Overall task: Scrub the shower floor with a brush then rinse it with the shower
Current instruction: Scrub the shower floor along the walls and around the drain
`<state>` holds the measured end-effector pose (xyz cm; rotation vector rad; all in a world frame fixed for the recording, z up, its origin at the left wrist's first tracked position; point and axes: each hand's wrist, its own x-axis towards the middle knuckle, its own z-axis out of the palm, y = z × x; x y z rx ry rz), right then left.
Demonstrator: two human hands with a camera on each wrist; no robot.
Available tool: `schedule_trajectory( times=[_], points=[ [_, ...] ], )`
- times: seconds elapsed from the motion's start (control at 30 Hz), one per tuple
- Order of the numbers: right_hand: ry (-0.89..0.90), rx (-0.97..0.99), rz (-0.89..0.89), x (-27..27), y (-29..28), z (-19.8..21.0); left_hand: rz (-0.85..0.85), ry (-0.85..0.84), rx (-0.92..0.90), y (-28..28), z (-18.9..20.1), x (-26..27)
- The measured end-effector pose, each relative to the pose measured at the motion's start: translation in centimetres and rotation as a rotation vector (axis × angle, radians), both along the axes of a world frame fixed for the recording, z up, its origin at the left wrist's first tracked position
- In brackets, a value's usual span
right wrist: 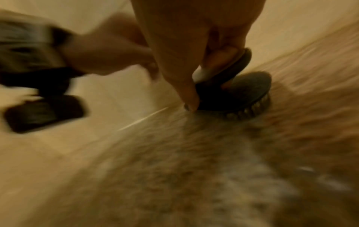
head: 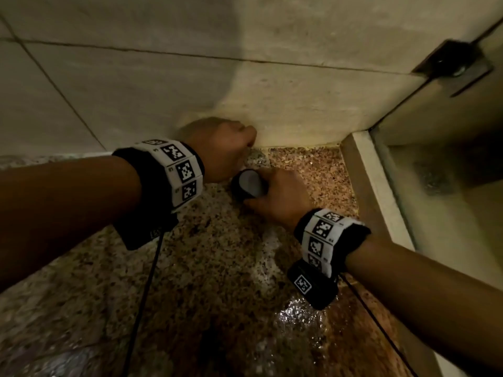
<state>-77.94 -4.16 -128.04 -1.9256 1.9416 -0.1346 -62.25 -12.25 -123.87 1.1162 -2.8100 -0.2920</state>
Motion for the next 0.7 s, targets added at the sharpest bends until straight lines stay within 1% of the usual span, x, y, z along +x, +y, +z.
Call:
schedule_trajectory(
  times=[0.03,0.07,0.13,0.17,0.2,0.23,0.27,0.33,0.4,0.43,0.47,0.5,0.57,0.63,0.7],
  points=[
    [0.007,0.028,0.013,0.0,-0.5,0.5,0.007,-0.005,0.001,0.2,0.1,0.1],
    [0.017,0.012,-0.035,-0.8,-1.4,1.0,0.018,-0.001,0.005,0.4,0.1,0.4],
    [0.036,-0.055,-0.235,-3.7,-3.5,1.6,0.079,0.033,0.023,0.5,0.2,1.2],
    [0.084,-0.075,-0.324,-4.9,-4.3,1.7,0.127,0.039,0.039,0.4,0.2,1.7],
    [0.156,-0.064,-0.362,-5.4,-4.6,1.4,0.164,0.031,0.063,0.4,0.3,2.2],
    [0.212,-0.045,-0.35,-4.7,-4.6,1.1,0.187,0.024,0.079,0.3,0.5,2.6],
    [0.227,-0.052,-0.302,-3.2,-4.3,0.6,0.202,0.018,0.073,0.1,0.7,2.9],
    [0.148,-0.062,-0.148,1.5,-3.1,-0.1,0.219,0.015,0.035,-0.3,1.0,3.5],
    [0.06,0.009,0.055,5.9,-1.3,-0.2,0.226,0.02,0.026,-0.5,1.5,3.6],
    [0.028,0.059,0.131,7.1,-0.9,0.1,0.224,0.013,0.032,-0.4,1.8,3.5],
    [-0.008,0.098,0.157,7.3,-1.1,0.7,0.223,0.009,0.038,-0.4,2.0,3.6],
    [-0.035,0.097,0.129,6.6,-1.8,1.2,0.224,0.014,0.047,-0.4,2.3,3.7],
    [-0.054,-0.011,-0.01,3.9,-3.9,2.0,0.236,0.038,0.052,-0.4,2.7,4.8],
    [0.001,-0.089,-0.106,2.1,-5.0,1.9,0.26,0.069,0.042,-0.6,2.9,6.4],
    [0.036,-0.118,-0.123,3.4,-4.7,0.8,0.282,0.071,0.024,-0.8,3.0,7.8]
  ],
)
